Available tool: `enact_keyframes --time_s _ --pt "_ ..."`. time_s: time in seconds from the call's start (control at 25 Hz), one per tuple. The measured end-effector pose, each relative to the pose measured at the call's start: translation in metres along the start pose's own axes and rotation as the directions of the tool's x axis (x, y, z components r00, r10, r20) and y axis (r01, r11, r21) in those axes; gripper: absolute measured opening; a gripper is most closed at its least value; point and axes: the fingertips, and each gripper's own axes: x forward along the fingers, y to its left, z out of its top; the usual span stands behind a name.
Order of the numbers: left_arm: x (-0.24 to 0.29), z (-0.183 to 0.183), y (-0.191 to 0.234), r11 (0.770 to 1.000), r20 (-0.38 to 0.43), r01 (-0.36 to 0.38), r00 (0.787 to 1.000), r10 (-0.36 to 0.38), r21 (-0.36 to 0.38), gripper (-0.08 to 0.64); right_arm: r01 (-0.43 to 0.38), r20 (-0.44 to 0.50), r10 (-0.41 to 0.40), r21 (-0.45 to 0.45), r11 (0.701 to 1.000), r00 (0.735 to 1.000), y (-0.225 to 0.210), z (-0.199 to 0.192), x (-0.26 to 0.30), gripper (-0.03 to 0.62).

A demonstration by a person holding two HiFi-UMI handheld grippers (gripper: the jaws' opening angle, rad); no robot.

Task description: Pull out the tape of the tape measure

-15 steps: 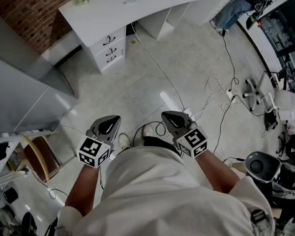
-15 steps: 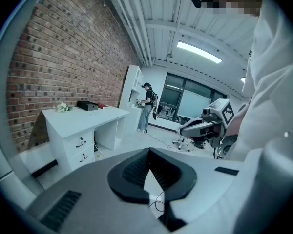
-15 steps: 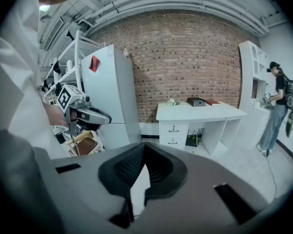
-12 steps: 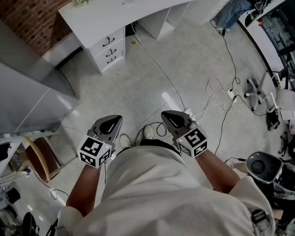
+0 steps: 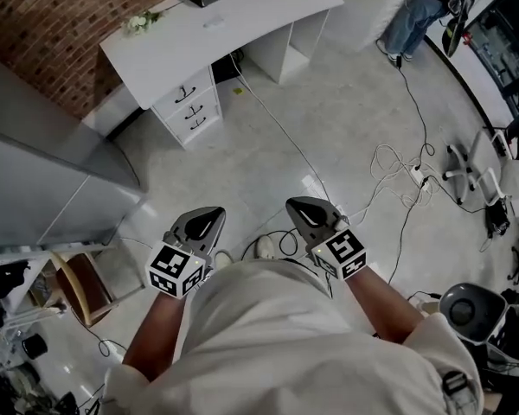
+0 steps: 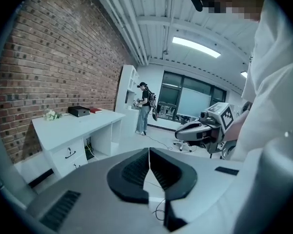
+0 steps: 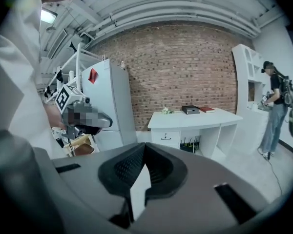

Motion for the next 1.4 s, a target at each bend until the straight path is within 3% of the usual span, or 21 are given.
enact_keyframes --time_s 0.04,0.16,0.4,0.64,0.88,1.2,1.4 --pt "0.008 0.004 -0.002 1.000 0.000 -0.008 1.000 0.008 0.007 0.015 0.002 0.014 -0.002 0.003 1.000 1.000 -0.008 -0.001 -0.004 0.003" --pt "0.028 0.013 -0.004 0.999 0.004 -0.047 0.999 0.046 0.019 0.121 0.023 0.034 -0.023 0.018 1.000 0.999 -0.034 -0.006 -0.012 0.120" --pt "0.057 0.023 0.002 0.996 -0.003 -0.087 0.996 0.087 0.024 0.135 0.106 0.049 -0.108 0.035 0.994 0.993 -0.080 -0.013 -0.024 0.126" --pt "0.092 0.035 0.027 0.997 -0.004 -0.068 0.998 0.068 0.021 0.137 0.138 0.022 -0.140 0.059 0.989 0.990 -0.119 -0.014 -0.006 0.126" --pt "0.135 0.053 0.082 0.999 -0.001 -0.052 0.999 0.052 0.008 0.137 0.162 -0.010 -0.162 0.070 0.984 0.987 -0.164 0.000 0.037 0.126" --pt "0.183 0.110 0.170 0.999 0.019 -0.043 0.999 0.042 0.025 0.137 0.146 -0.052 -0.144 0.044 0.988 0.988 -0.228 0.051 0.122 0.126" --pt "0.195 0.124 0.225 0.999 0.025 -0.053 0.998 0.052 0.010 0.135 0.131 -0.062 -0.130 0.012 0.991 0.990 -0.259 0.083 0.175 0.126"
